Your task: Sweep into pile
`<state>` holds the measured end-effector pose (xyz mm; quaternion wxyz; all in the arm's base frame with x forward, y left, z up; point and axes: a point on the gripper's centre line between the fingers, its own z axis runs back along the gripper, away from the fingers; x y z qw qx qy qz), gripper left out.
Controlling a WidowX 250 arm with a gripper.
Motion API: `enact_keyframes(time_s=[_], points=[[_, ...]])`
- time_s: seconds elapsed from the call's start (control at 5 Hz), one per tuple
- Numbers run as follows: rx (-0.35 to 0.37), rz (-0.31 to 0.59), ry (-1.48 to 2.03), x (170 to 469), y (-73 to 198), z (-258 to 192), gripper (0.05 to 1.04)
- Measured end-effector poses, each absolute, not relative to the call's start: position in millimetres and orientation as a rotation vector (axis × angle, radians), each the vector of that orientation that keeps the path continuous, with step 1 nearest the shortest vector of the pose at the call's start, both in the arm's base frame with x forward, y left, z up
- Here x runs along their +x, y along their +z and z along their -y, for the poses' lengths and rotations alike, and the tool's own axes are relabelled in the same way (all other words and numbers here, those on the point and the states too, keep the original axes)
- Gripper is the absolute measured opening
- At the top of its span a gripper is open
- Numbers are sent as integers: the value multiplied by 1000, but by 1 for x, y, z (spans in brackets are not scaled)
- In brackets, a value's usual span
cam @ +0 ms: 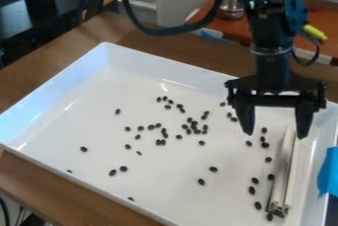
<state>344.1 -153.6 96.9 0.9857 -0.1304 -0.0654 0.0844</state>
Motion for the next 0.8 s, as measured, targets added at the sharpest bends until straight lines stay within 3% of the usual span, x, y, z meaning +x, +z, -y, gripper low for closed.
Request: enact_keyframes(time_s=[0.8], points=[[-218, 165, 163, 345, 83, 168, 999]])
